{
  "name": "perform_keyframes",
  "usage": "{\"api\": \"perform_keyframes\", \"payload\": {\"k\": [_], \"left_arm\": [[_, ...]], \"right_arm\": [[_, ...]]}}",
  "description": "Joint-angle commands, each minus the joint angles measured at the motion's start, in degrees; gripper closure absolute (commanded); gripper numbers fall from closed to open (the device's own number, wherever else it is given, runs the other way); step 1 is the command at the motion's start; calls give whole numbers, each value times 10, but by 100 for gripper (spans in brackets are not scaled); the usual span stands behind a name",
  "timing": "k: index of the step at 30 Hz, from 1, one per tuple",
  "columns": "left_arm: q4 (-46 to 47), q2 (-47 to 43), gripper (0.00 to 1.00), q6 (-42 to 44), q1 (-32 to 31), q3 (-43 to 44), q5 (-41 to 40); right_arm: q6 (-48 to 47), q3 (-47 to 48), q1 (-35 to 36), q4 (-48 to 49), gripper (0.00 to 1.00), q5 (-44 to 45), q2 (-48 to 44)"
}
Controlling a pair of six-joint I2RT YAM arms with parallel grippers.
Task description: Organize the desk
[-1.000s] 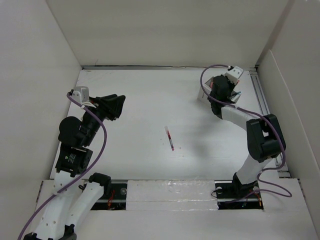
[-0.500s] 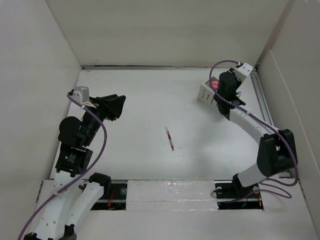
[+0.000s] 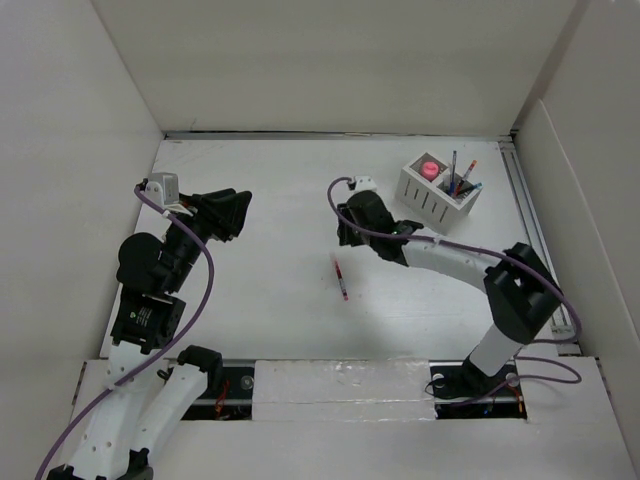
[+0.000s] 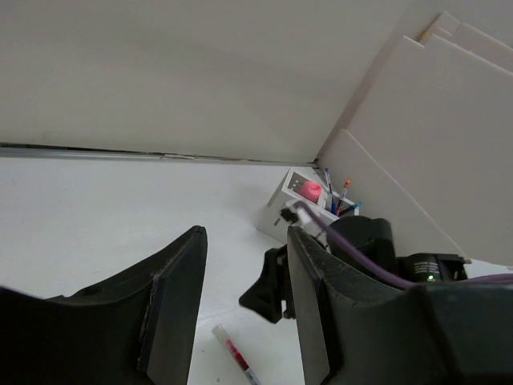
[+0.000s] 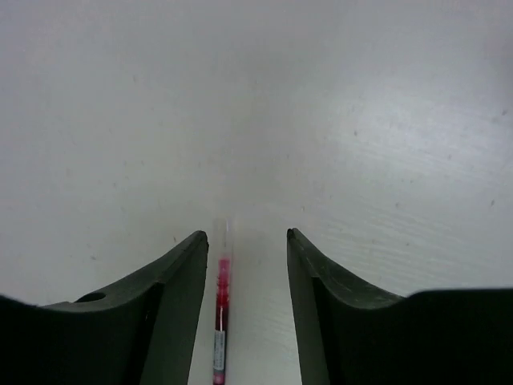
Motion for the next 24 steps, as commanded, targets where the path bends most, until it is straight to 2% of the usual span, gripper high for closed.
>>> {"api": "perform_keyframes", "payload": {"k": [1,7,12,13,14,19,22,23,24], "left_arm": [[27,-4,60,-2,3,0,8],[26,-9,60,-3,3,-1,8],[25,-12,60,-2,3,1,8],[26,-13,60,-2,3,0,10],[27,-13,60,-3,3,0,10],[28,-17,60,-5,3,0,13],[27,-17,60,-4,3,0,12],[27,-16,60,-4,3,0,11],[27,-17,60,-4,3,0,11]], "right_arm": [[-11,49,10,-76,48,-46,33],[-20,133,28,-149,46,-53,139],[-18,152,40,-175,47,-55,168],[-12,154,40,-181,49,-45,172],[-11,152,40,-186,55,-35,177],[-11,131,40,-189,59,-43,181],[-8,127,40,-186,78,-44,191],[-8,123,40,-179,89,-48,193],[-6,123,40,-169,95,-57,190]]}}
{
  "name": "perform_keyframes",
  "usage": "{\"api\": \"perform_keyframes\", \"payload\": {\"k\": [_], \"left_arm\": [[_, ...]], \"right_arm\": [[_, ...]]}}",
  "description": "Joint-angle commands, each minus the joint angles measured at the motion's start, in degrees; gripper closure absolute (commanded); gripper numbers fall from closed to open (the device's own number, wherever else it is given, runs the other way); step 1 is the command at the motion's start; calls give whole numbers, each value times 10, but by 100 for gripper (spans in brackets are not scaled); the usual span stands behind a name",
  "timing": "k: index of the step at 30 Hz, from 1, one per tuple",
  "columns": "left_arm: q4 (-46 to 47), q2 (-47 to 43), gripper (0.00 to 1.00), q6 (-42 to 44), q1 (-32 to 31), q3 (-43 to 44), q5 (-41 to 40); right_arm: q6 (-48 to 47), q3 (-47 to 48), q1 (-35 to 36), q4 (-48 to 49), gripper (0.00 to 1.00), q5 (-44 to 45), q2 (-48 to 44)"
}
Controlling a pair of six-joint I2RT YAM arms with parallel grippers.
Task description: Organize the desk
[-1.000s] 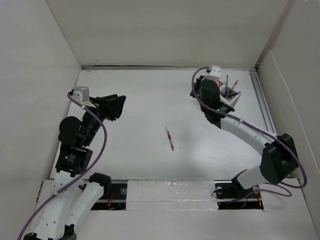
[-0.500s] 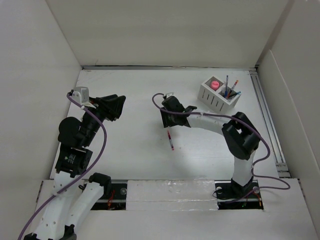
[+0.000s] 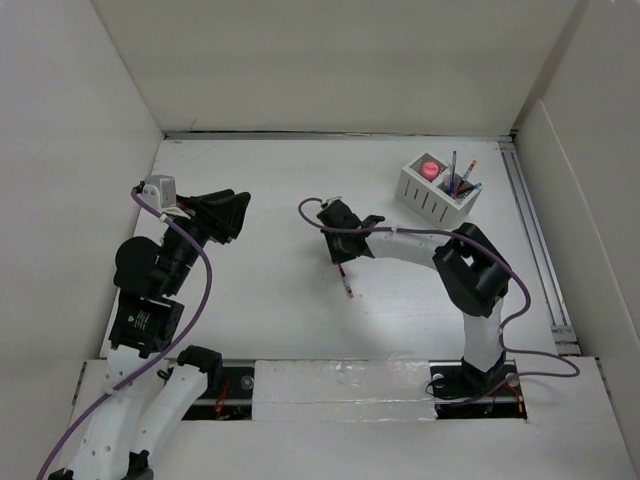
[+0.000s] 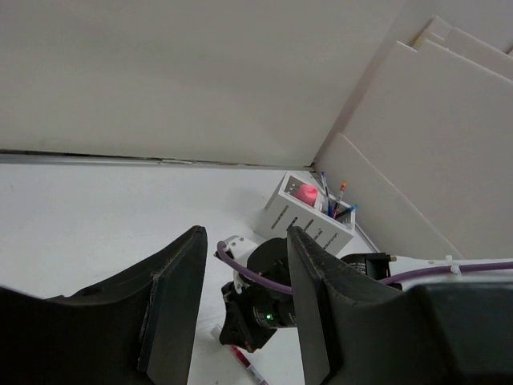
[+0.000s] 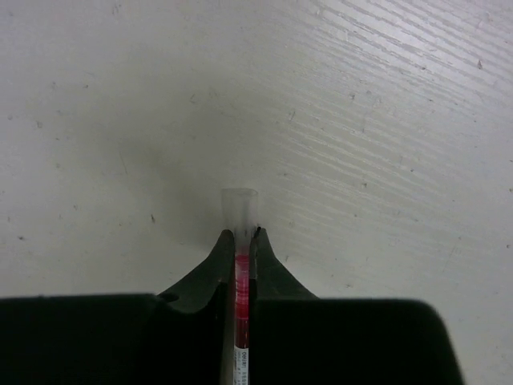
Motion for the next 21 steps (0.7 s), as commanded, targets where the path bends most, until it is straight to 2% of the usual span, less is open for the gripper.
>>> {"api": "perform_keyframes", "payload": {"k": [1,3,6,8,10,11,12,14,17,21], "left_arm": [[28,-7,60,-4,3,-1,10],[29,-7,60,-4,3,-1,9],[27,-2,60,-5,3,-1,10],[30,-4,60,-6,3,-2,16],[30,-2,60,-6,3,-3,15],[29,-1,60,-6,3,-2,17],[29,1,60,-6,3,-1,16],[31,-2,60,-6,3,-3,19],[29,-2,60,-6,3,-2,16],[31,-1,60,-6,3,-3,15]], "right_arm": [[8,-6,-7,14,100,-12,2],[16,-26,-28,57,100,-18,-31],[24,-47,-67,120,100,-20,-132],[39,-52,-121,147,100,9,-209],[60,-69,-183,197,100,45,-260],[63,-82,-200,214,100,63,-314],[62,-99,-216,294,100,120,-337],[44,-153,-255,372,100,178,-384],[30,-187,-302,499,100,249,-394],[4,-159,-356,521,100,298,-329]]}}
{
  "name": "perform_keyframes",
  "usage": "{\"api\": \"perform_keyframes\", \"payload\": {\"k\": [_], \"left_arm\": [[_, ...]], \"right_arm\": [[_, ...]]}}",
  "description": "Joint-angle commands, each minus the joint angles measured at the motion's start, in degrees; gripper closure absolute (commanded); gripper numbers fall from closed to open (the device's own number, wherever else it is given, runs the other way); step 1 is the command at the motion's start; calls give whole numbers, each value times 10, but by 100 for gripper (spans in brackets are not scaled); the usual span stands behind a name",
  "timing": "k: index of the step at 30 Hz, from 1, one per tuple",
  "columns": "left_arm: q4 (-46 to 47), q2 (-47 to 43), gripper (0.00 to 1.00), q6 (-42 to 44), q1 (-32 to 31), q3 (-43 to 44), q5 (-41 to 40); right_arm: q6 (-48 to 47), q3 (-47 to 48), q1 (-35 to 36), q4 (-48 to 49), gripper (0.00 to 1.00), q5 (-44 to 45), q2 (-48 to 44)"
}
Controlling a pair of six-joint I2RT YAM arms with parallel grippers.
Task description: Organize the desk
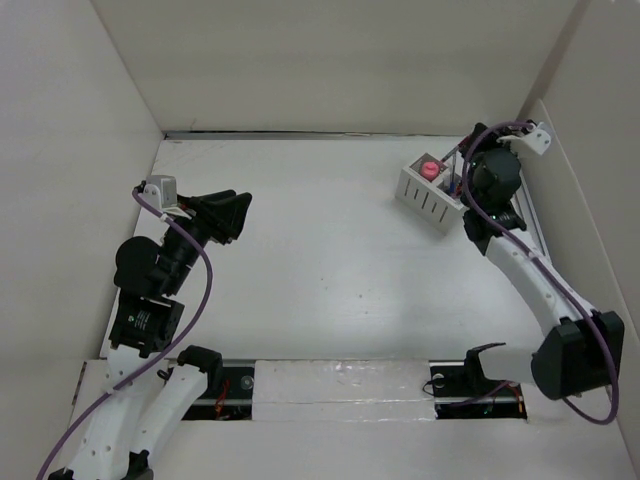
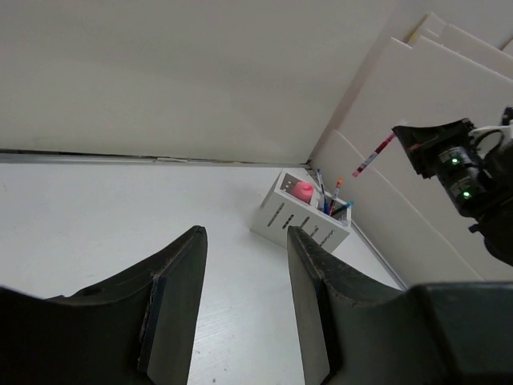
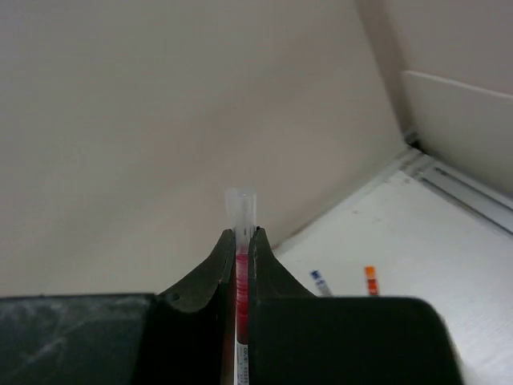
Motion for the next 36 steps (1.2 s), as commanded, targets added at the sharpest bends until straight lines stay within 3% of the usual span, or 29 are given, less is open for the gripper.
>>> {"api": "perform_keyframes", "payload": {"k": [1,6,15,22,36], "left_arm": [[28,1,60,-3,3,-2,3],[29,3,60,-2,3,-3,3],[29,12,60,-4,3,-3,10],[30,8,60,-5,3,-4,10],[31,9,60,-5,3,-4,10]], "right_arm": [[-29,31,-49,42,100,77,91],[-56,50,-61,36,100,85,139],[-93,59,-56,0,100,175,179],[-188,65,-15,62,100,250,225],[-190,60,57,48,99,316,259]]}}
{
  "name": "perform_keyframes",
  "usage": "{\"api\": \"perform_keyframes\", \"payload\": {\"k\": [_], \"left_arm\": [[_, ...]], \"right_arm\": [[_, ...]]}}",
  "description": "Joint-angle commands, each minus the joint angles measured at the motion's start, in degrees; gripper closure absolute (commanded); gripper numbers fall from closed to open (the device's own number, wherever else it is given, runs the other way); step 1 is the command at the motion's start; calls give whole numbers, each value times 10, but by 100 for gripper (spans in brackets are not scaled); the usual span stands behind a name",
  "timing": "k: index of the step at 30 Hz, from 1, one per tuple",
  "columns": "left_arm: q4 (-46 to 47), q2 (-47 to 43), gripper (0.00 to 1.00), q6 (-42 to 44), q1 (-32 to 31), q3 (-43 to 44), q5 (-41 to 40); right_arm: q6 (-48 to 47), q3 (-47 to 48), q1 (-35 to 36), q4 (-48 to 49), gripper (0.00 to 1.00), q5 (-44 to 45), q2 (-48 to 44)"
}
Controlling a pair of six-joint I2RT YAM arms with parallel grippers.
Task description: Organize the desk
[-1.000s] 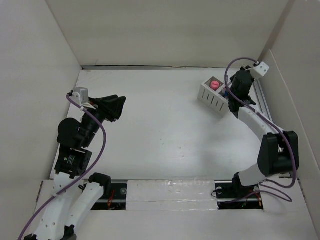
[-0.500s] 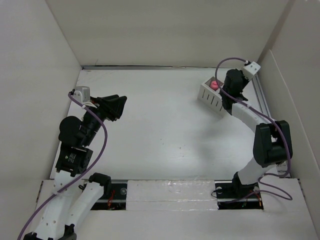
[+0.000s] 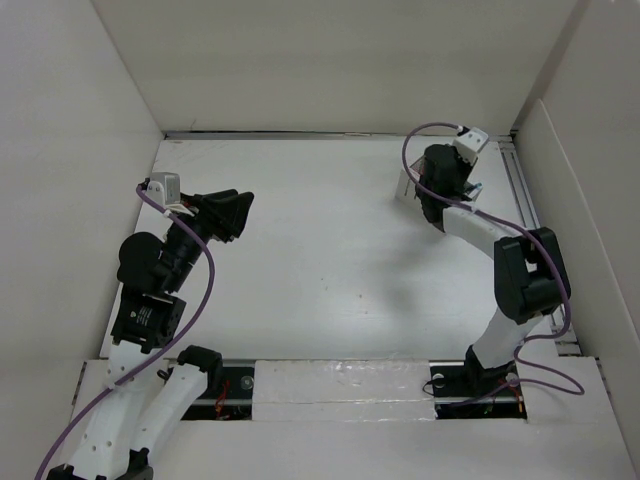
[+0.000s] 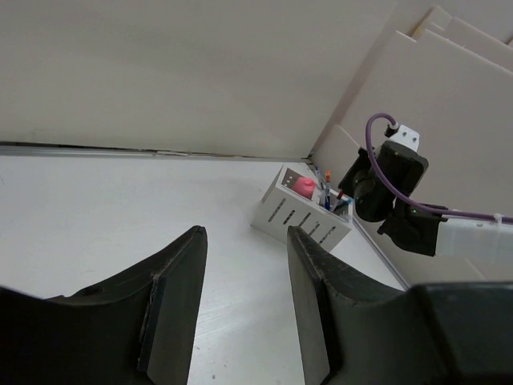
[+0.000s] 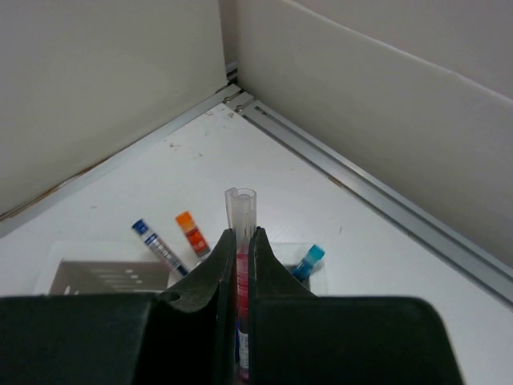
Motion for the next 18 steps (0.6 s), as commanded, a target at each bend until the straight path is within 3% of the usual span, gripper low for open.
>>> {"api": "perform_keyframes", "payload": {"k": [1,14,18], "left_arm": [[31,-2,60,-2,3,-4,9],[33,2,60,-6,3,-5,18],[34,4,60,-7,3,-5,20]], "right_arm": [[1,2,39,28,99,30,-7],[45,-23,85,-10,95,56,11],[23,-8,115,-14,99,78,39]]}}
